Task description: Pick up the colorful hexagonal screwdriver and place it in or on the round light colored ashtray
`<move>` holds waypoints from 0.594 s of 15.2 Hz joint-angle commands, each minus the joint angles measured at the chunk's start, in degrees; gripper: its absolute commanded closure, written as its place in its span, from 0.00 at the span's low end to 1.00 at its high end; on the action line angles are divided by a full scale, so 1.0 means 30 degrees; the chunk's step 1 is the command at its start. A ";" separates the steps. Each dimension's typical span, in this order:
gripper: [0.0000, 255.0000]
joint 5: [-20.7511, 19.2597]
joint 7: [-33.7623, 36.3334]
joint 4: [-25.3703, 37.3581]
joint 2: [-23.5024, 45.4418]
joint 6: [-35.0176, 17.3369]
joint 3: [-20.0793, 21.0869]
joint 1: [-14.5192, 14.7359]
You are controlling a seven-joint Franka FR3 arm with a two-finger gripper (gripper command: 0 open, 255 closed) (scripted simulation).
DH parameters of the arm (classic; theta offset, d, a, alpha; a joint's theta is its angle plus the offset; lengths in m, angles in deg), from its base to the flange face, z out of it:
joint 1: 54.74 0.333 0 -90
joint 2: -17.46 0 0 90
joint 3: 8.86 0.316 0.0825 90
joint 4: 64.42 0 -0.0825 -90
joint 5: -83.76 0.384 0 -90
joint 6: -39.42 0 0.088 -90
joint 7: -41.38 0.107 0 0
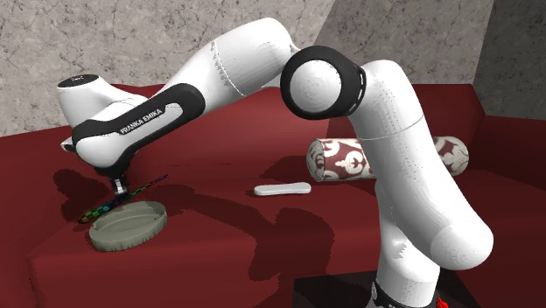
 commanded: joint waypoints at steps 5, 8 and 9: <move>1.00 -0.0142 0.0381 -0.0767 0.0513 -0.1251 -0.0044 -0.0027; 1.00 -0.0142 0.0381 -0.0767 0.0513 -0.1251 -0.0044 -0.0027; 1.00 -0.0142 0.0381 -0.0767 0.0513 -0.1251 -0.0044 -0.0027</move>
